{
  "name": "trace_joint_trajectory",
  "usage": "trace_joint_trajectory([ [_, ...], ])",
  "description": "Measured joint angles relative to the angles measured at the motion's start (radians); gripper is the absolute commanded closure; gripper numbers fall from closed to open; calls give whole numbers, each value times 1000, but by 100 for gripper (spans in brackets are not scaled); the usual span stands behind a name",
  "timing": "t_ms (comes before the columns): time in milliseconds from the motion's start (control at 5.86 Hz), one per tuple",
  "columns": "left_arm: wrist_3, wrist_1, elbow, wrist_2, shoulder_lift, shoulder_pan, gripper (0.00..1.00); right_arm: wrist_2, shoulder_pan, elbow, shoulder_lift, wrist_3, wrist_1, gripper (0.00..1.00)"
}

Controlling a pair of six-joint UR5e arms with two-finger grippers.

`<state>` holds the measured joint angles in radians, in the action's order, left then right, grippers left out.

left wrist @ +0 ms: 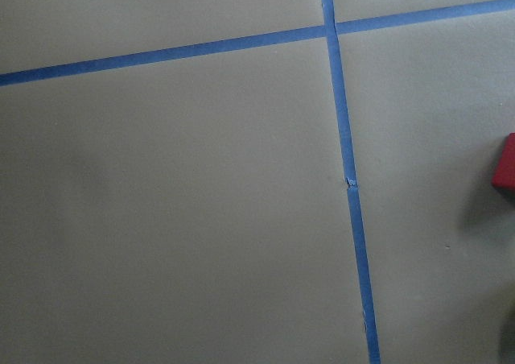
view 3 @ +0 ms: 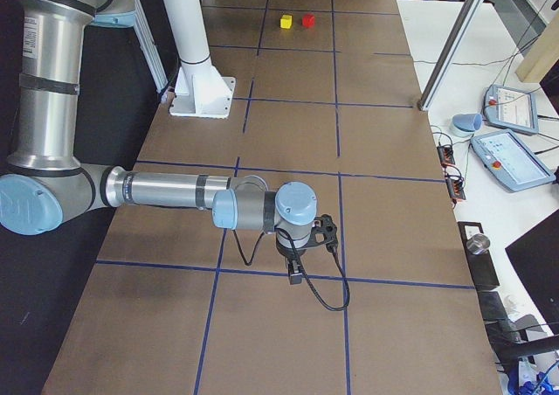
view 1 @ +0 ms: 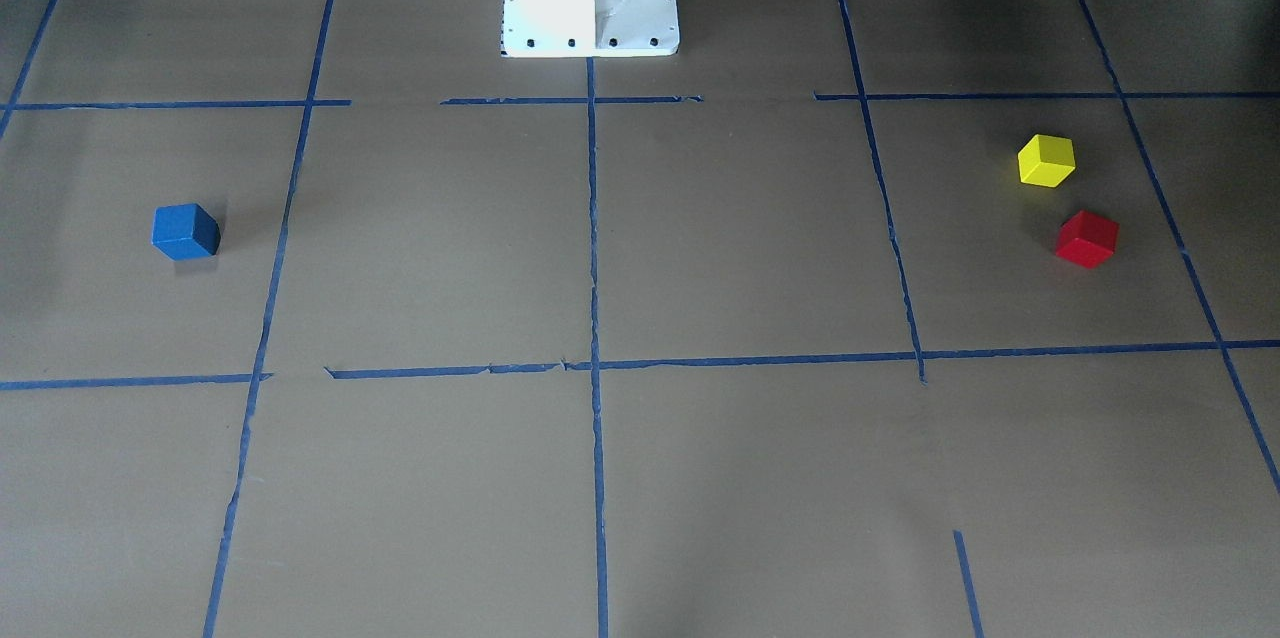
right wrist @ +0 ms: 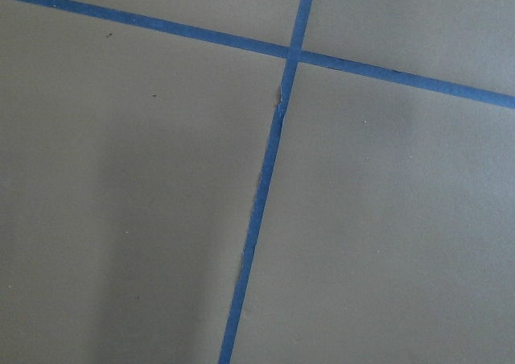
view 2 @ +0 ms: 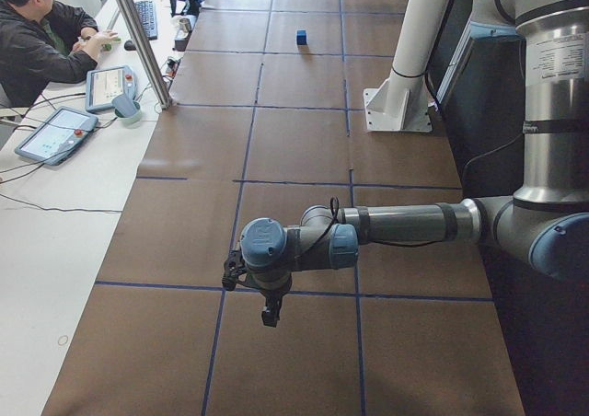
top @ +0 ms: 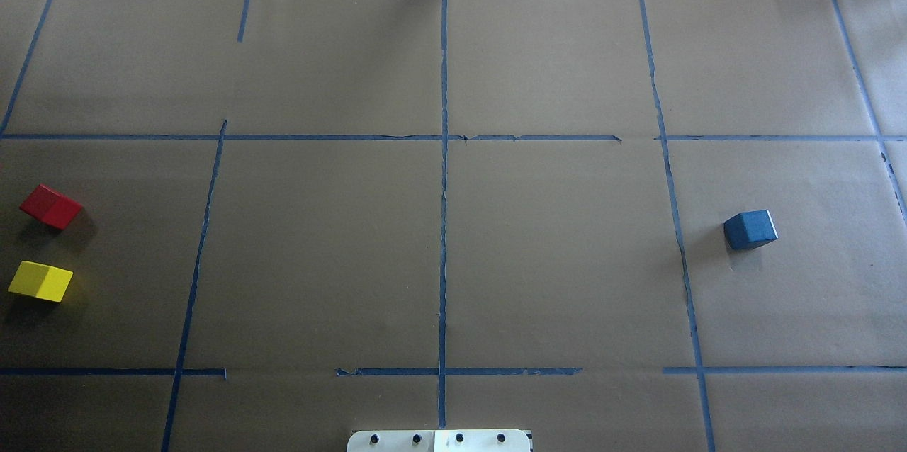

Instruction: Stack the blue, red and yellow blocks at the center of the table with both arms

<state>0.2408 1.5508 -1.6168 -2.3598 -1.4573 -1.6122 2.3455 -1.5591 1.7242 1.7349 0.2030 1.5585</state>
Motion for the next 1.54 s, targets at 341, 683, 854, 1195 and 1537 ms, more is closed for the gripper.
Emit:
trace_joint_trajectory([
  [341,0,0,-1,0,0,5,0,0,9,1,-6,0,0,0],
  [683,-1,0,0,0,0,7,0,21,65,5,-14,-38,-125,0],
  [854,-1,0,0,-2,0,8,0,47,114,15,-16,-107,-218,0],
  [1195,-2,0,0,-3,0,8,0,40,264,70,-25,-367,-352,0],
  [1537,-2,0,0,-4,0,8,0,-85,478,95,-29,-751,-536,1],
])
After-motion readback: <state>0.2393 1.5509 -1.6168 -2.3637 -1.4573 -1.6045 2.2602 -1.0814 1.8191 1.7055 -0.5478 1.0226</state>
